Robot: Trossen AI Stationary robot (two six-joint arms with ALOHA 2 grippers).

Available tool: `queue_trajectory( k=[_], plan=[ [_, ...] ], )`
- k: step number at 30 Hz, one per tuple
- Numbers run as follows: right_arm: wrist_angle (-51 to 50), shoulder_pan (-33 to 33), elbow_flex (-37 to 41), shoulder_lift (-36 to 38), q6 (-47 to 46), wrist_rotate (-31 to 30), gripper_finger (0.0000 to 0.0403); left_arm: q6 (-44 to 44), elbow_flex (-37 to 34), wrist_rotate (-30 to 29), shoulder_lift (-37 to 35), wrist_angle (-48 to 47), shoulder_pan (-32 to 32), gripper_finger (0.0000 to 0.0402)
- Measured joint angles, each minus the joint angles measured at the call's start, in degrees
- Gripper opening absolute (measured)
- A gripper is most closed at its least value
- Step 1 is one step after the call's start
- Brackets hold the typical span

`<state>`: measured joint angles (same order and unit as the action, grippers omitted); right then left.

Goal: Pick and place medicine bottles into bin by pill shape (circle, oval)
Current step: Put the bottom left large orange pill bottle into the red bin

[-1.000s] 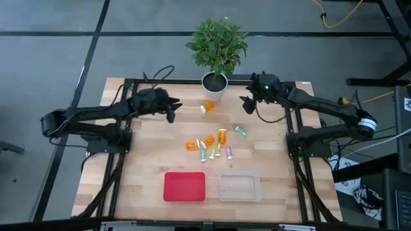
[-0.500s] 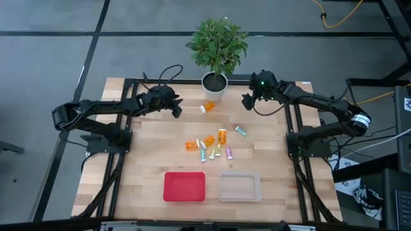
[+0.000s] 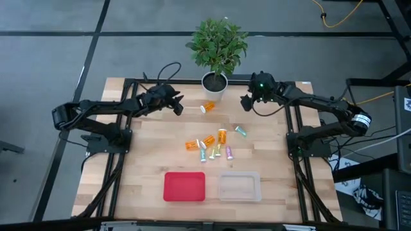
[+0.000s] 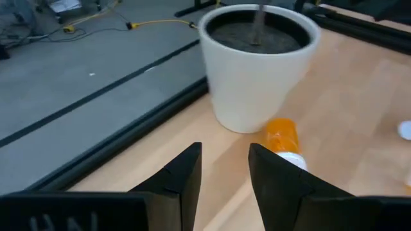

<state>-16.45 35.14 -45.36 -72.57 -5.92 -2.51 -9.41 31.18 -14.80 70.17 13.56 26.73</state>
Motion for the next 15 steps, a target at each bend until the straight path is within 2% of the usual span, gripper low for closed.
queue_trajectory(
  k=[4,15],
  plan=[
    [-0.2,-1.04,-0.41,1.29,0.43,2.66,0.0276,-0.26,0.0,1.75,-0.22,-0.01,-2.56,0.0122],
    [-6.88,-5.5,-0.79,5.1,-5.98,2.63,0.0276,2.54,0.0,2.3,-5.3,-2.37,-12.57,0.0122]
  ],
)
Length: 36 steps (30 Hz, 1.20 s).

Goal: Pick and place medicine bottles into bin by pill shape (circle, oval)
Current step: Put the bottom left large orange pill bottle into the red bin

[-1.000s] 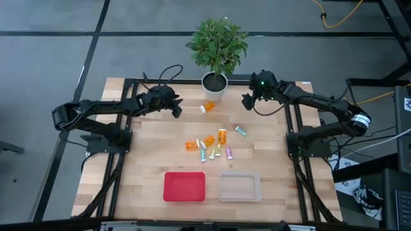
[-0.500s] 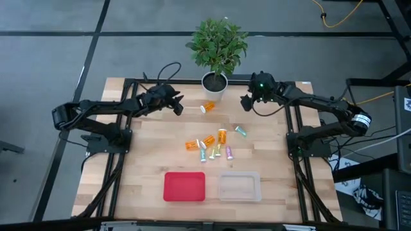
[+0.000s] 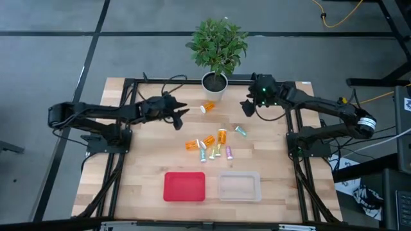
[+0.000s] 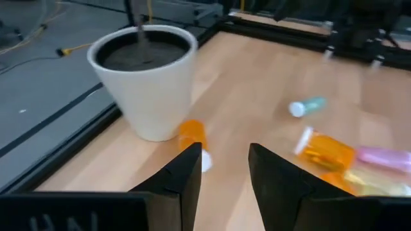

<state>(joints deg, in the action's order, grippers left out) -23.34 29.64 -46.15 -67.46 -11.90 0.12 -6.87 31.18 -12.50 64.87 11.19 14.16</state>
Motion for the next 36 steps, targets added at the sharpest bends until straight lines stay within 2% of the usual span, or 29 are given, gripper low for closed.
queue_trajectory(
  k=[4,12,21,36],
  plan=[
    [-1.05,-2.09,0.0,0.05,-1.16,-0.42,0.0276,0.02,-0.02,0.03,-2.1,-1.14,-1.95,0.0122],
    [-0.2,-5.13,0.0,0.05,-1.3,-0.48,0.0276,-0.92,-0.02,-0.06,-4.87,-4.69,-0.9,0.0134],
    [1.05,-5.92,-0.02,0.05,-2.33,-0.49,0.0276,-3.5,-0.04,-0.06,-5.68,-9.19,-0.95,0.0168],
    [0.86,-5.89,-0.02,0.05,-3.64,1.51,0.0276,-4.54,-0.04,-0.01,-5.67,-9.14,-5.91,0.0171]
  ],
)
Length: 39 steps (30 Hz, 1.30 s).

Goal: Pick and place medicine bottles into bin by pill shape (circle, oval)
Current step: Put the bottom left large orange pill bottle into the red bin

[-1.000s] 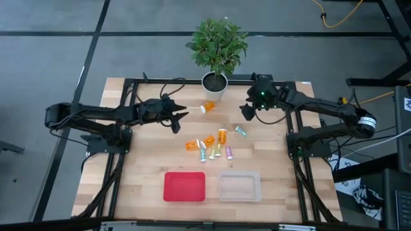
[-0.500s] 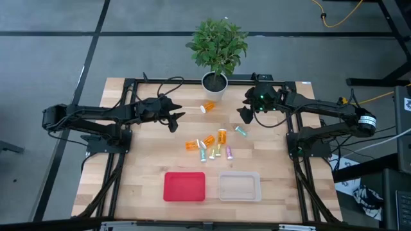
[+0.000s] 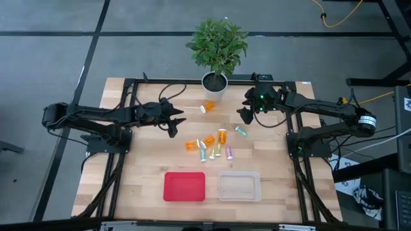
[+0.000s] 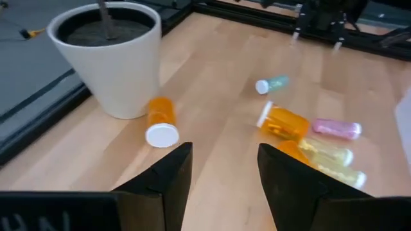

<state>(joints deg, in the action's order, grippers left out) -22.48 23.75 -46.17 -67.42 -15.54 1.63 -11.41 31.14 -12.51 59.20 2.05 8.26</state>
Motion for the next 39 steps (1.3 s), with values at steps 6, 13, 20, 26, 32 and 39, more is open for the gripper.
queue_trajectory(
  k=[6,13,20,26,32,39],
  plan=[
    [-0.07,0.02,0.0,0.0,-0.75,-0.02,0.0276,-0.08,0.01,-0.01,0.0,0.1,-1.57,0.0171],
    [-0.11,0.02,0.0,0.0,-0.56,0.0,0.0276,-1.94,0.0,0.0,0.02,-0.05,-3.26,0.0171],
    [-0.11,0.02,0.0,0.0,1.16,-0.02,0.0276,-1.68,0.0,-0.02,0.02,-0.03,-3.98,0.0171],
    [-0.07,0.02,0.0,0.0,1.26,-0.02,0.0276,-1.93,0.0,-0.03,0.02,-0.03,-3.98,0.0171],
    [0.24,0.02,0.0,0.0,2.81,-0.05,0.0276,-1.61,0.02,-0.04,0.02,-0.02,-3.96,0.0171],
    [0.3,0.02,0.02,0.0,5.95,-0.02,0.0276,-1.54,0.0,-0.04,0.02,-0.03,-3.94,0.0171]
  ],
)
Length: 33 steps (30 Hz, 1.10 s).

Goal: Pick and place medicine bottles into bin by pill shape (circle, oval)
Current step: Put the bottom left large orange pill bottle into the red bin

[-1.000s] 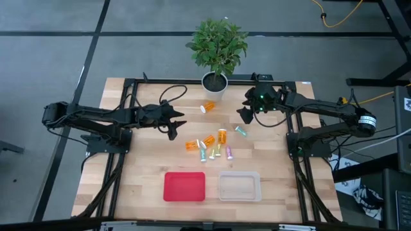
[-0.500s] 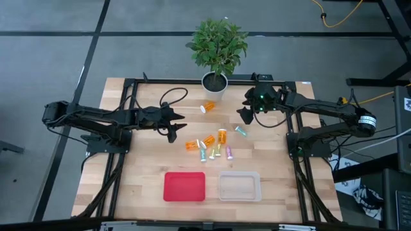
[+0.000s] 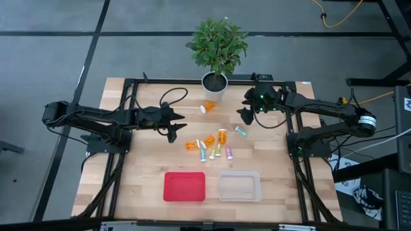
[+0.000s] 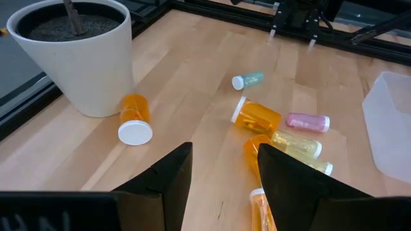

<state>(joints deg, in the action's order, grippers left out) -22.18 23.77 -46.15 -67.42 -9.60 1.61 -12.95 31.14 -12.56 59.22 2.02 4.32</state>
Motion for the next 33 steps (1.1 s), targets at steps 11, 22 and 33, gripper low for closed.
queue_trajectory(
  k=[11,22,33],
  plan=[
    [0.94,-0.02,4.08,-0.07,8.57,0.02,0.0276,-0.22,0.01,0.0,0.0,-0.02,0.0,0.0171],
    [5.63,-0.02,4.48,-0.09,3.9,0.01,0.0276,3.03,0.0,0.0,0.0,-0.06,0.0,0.0171],
    [5.17,-0.02,4.48,-0.07,-1.77,-0.02,0.0276,-3.39,0.0,0.07,0.01,-0.02,0.0,0.0171]
  ],
)
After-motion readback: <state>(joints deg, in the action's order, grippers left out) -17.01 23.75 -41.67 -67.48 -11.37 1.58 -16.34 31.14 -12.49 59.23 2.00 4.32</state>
